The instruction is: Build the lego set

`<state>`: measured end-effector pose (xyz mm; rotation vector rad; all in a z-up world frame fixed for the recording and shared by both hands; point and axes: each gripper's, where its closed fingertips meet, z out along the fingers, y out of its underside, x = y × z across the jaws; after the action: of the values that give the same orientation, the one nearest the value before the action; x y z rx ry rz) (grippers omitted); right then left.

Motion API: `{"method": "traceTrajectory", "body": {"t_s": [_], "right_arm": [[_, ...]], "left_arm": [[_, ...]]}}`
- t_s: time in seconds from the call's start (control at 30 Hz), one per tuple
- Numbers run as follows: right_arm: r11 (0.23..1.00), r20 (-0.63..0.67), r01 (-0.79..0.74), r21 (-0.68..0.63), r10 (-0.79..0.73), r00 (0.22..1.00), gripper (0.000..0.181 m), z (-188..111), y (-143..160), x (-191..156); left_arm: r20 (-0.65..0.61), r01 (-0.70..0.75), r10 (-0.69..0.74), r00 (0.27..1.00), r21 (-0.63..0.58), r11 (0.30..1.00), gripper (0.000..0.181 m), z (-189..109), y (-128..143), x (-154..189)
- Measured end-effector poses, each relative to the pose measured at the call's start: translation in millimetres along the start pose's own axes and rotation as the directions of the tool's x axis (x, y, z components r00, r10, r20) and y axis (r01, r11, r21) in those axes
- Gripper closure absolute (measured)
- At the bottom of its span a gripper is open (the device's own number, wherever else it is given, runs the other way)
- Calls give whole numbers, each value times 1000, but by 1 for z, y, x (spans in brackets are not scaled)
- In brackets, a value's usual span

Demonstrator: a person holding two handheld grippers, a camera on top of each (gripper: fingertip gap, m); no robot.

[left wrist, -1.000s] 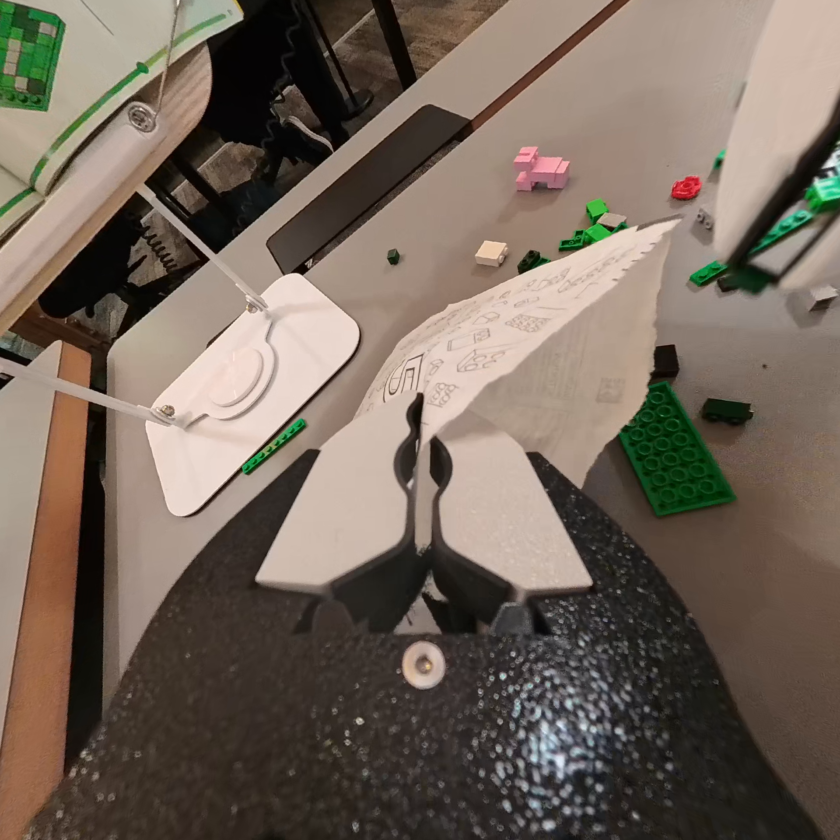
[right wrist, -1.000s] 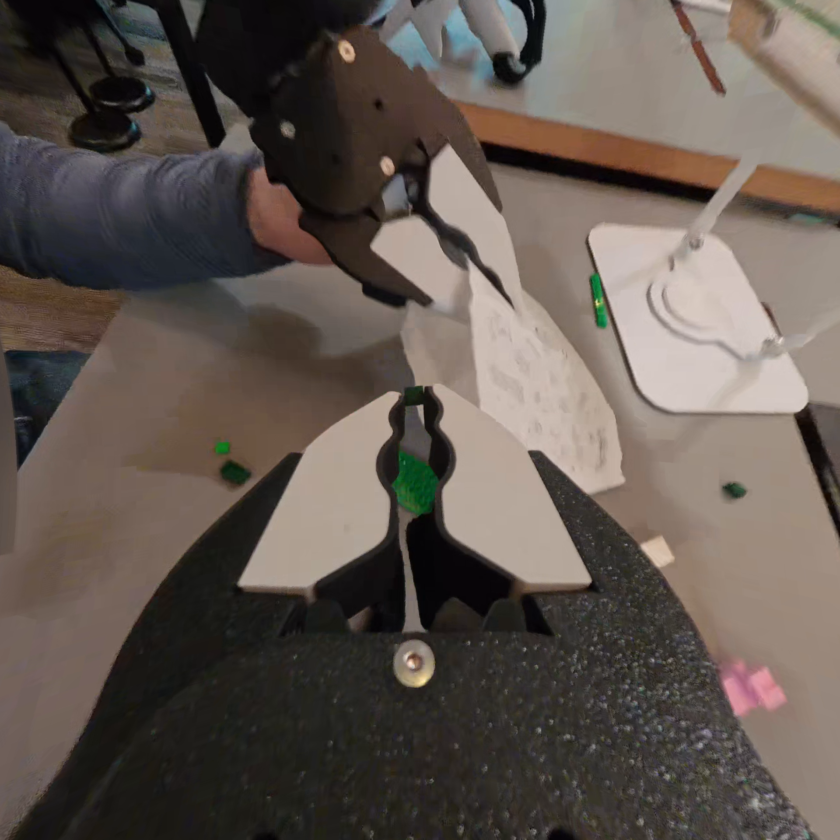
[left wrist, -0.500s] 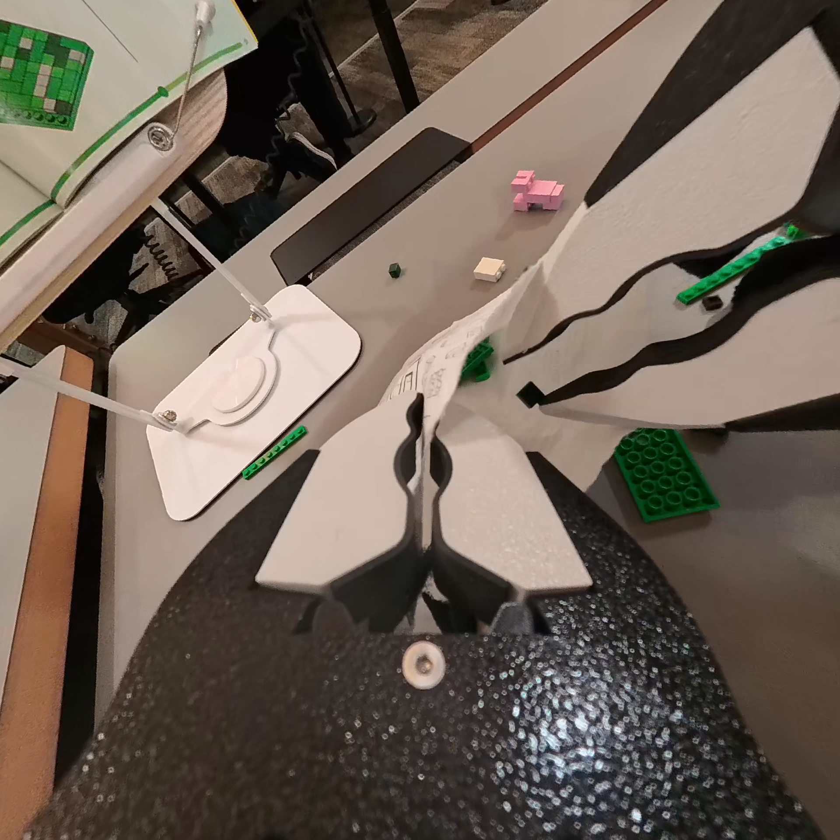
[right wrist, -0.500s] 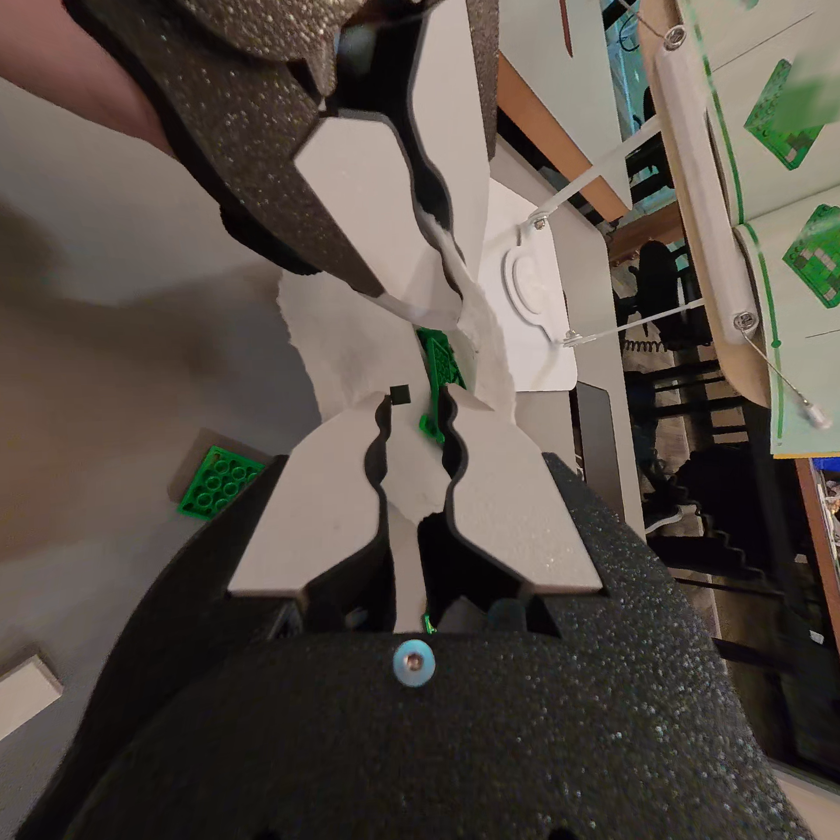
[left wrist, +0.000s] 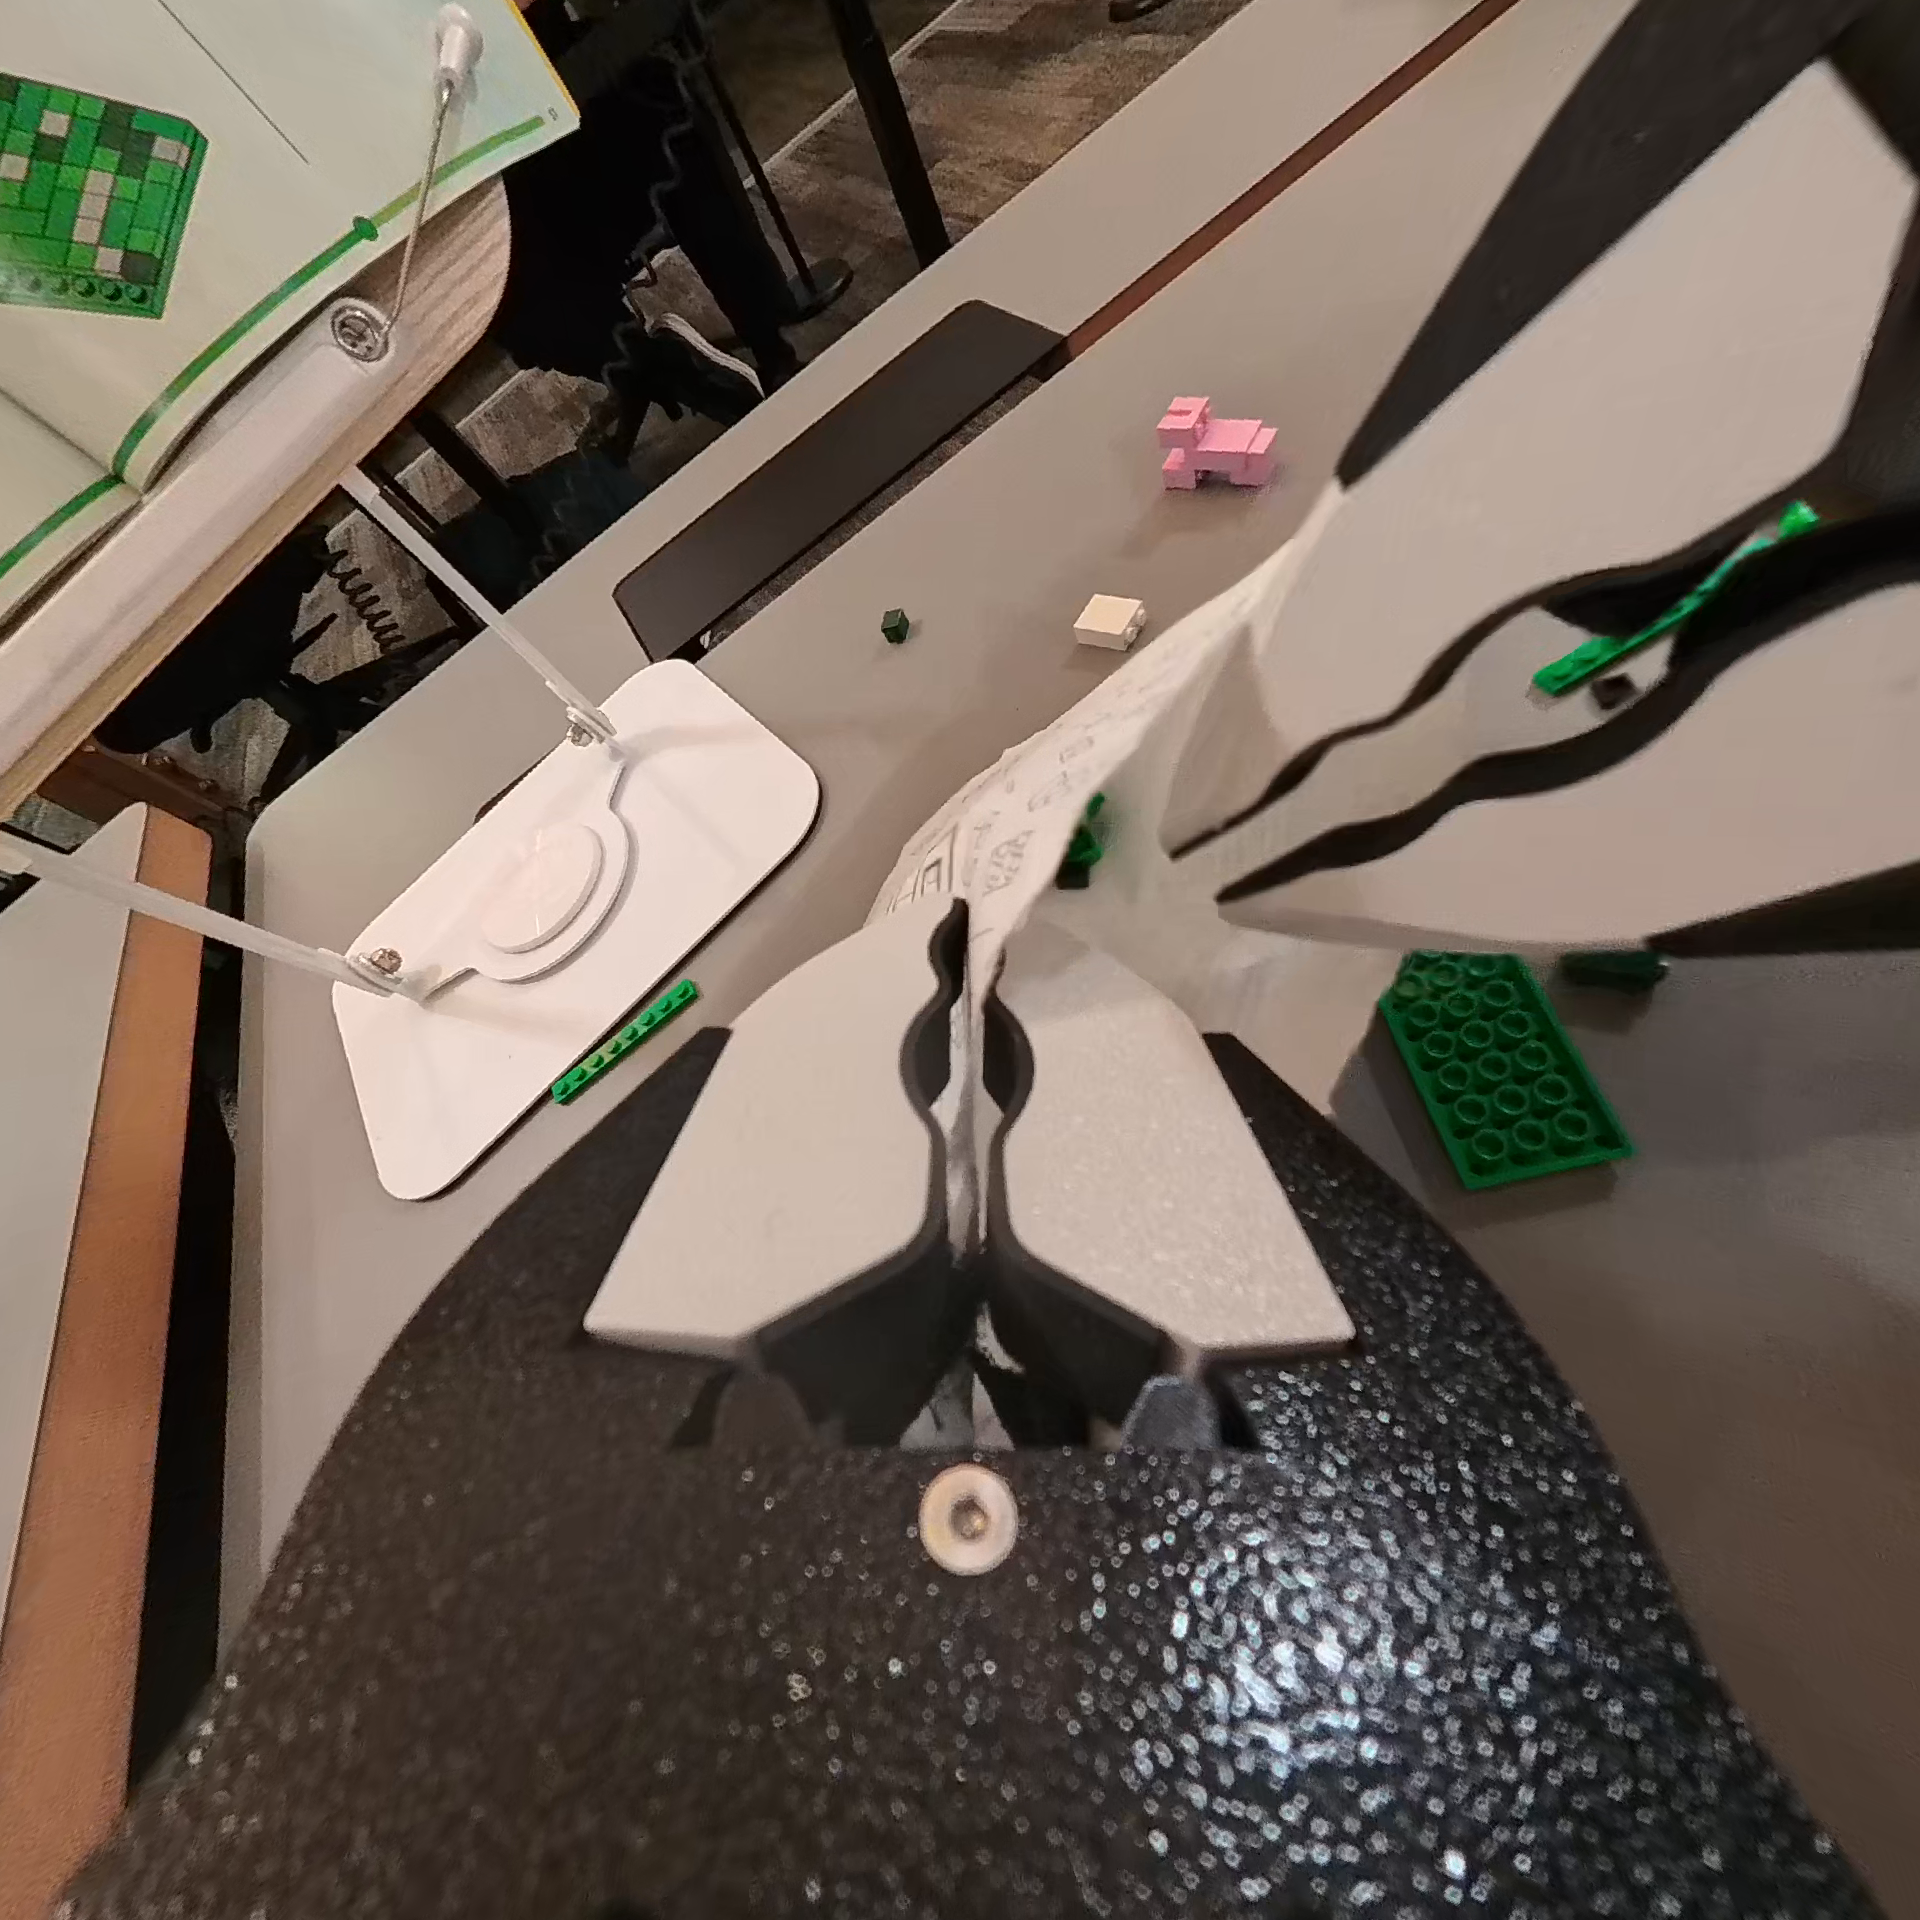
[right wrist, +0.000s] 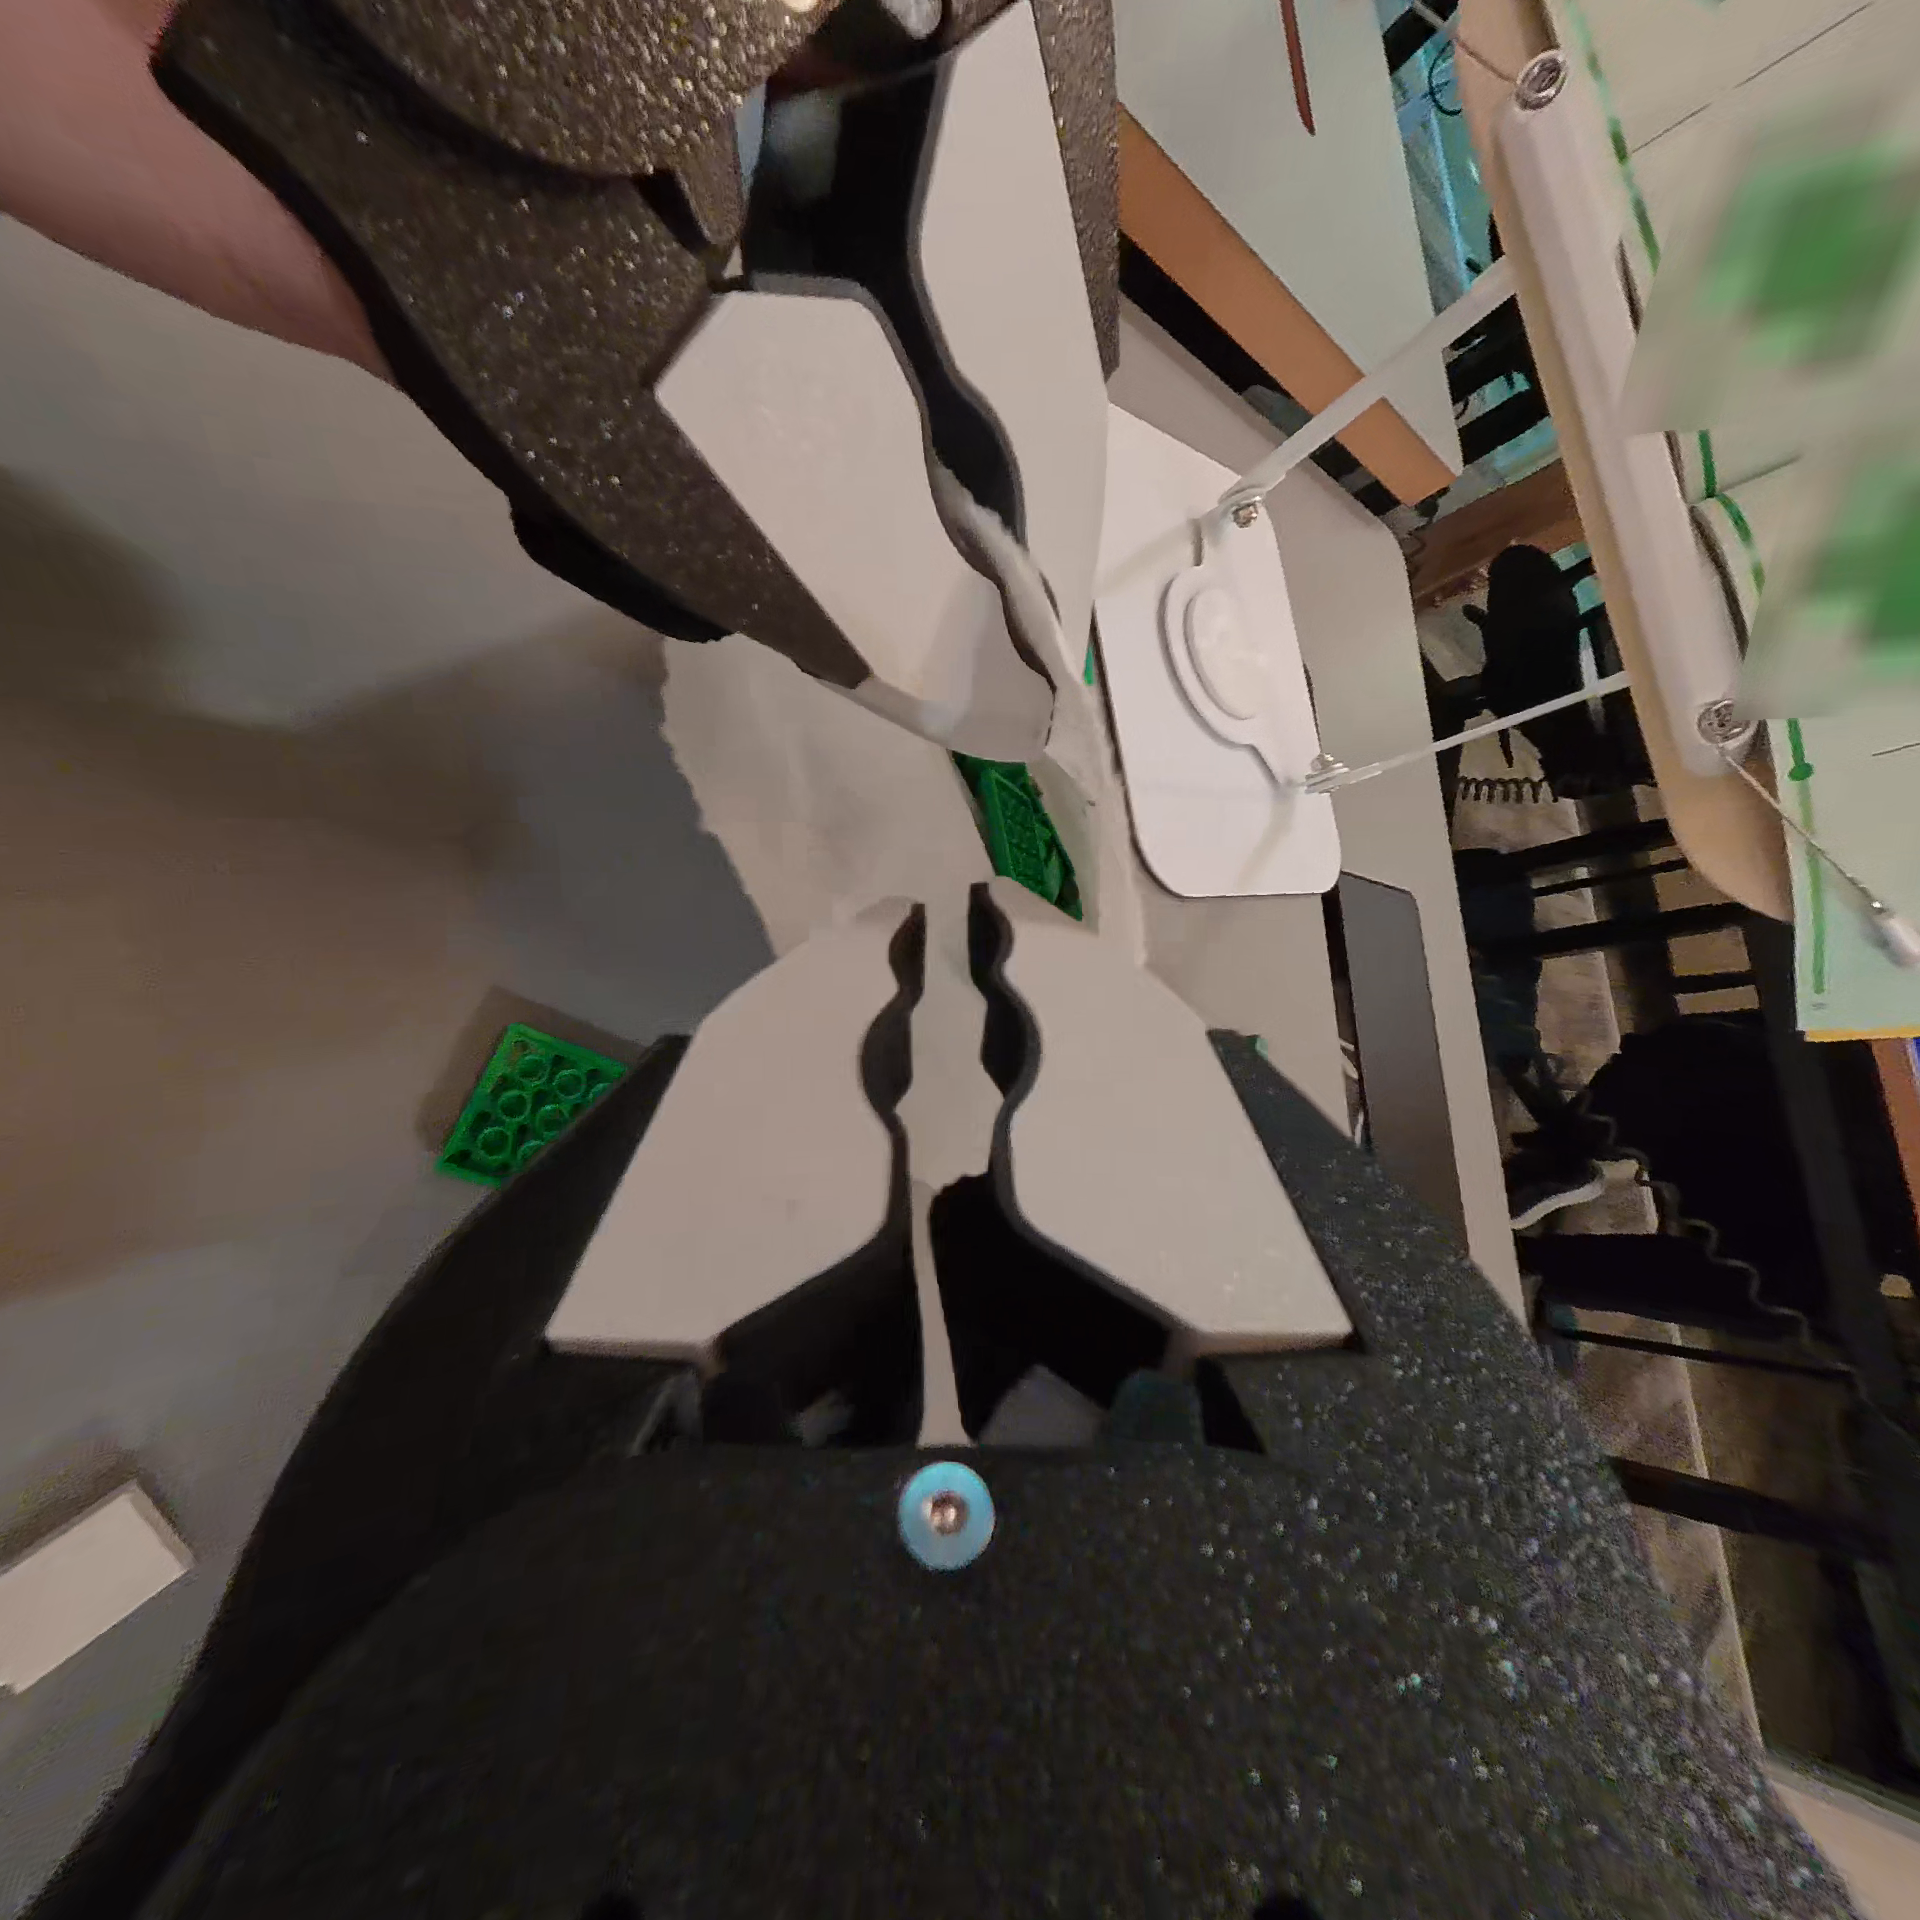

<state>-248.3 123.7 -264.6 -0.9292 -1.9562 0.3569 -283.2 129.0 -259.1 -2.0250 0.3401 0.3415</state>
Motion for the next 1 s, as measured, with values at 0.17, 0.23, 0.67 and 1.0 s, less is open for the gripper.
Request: {"method": "traceTrajectory", "body": {"t_s": [0.17, 0.23, 0.67, 1.0], "right_arm": [[1000, -25, 2, -5, -2, 1000, 168, 0, 4, 2], [1000, -47, 1, 2, -1, 999, 166, 1, 4, 5], [1000, -42, -10, -3, 10, 999, 154, -2, 8, 3], [965, 11, -244, 93, 244, 970, 153, -54, 29, 3]], "left_arm": [[-3, -7, 7, 1000, -1, 1000, 181, 1, 0, 2], [-2, -8, 8, 1000, -1, 1000, 181, 1, 0, 1], [-4, -7, 7, 1000, 2, 1000, 181, 1, 0, 1], [2, -13, 13, 1000, -2, 1000, 181, 0, 0, 1]]}}
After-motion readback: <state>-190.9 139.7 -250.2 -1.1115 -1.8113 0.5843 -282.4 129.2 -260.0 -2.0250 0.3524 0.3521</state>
